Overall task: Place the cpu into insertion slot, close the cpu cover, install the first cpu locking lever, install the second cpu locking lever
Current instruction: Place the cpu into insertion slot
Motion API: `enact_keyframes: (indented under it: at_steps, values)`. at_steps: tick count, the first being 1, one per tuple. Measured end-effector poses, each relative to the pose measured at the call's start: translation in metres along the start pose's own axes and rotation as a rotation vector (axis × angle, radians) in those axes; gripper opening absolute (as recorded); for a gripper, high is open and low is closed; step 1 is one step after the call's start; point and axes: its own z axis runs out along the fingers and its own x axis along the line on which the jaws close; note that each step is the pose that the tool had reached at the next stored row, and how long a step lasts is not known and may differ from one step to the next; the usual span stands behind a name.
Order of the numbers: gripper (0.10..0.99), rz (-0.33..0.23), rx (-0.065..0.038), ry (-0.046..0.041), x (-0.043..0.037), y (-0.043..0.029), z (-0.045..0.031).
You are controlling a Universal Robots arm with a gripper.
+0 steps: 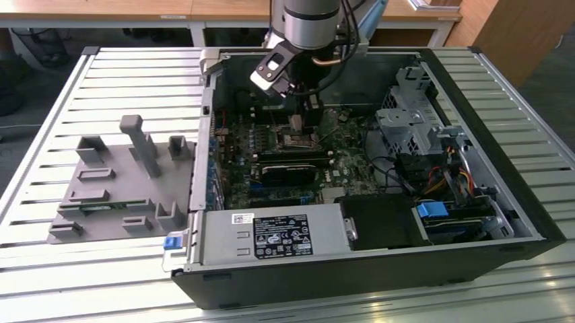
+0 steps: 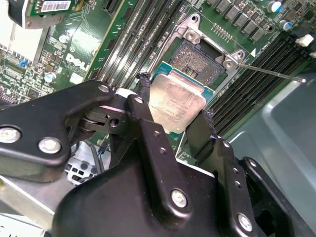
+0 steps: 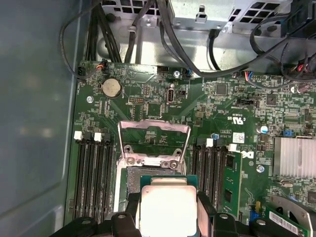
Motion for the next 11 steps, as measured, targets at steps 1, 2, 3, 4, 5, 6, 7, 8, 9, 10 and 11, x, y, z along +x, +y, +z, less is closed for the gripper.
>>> enact_keyframes:
  at_steps: [1, 2, 3, 4, 5, 6, 7, 8, 9, 10, 11]
  values:
    - [0.541, 0.001, 0.000, 0.0000, 0.0004, -0.0001, 0.0014]
    - [0.541, 0.002, 0.000, -0.0002, 0.0007, -0.0001, 0.0028]
    - [0.541, 0.005, 0.000, -0.0004, 0.0010, -0.0003, 0.0042]
    - [0.541, 0.008, 0.000, -0.0005, 0.0013, -0.0004, 0.0054]
    - [0.541, 0.010, 0.000, -0.0005, 0.0017, -0.0006, 0.0067]
    - [0.541, 0.010, 0.000, -0.0006, 0.0020, -0.0009, 0.0079]
    - [0.541, 0.011, 0.000, -0.0006, 0.0021, -0.0017, 0.0089]
    - [0.541, 0.010, 0.000, -0.0006, 0.0022, -0.0024, 0.0098]
    - [0.541, 0.010, 0.000, -0.0007, 0.0023, -0.0030, 0.0106]
    - [0.541, 0.010, 0.000, -0.0006, 0.0024, -0.0035, 0.0114]
    - [0.541, 0.011, 0.000, -0.0006, 0.0027, -0.0037, 0.0120]
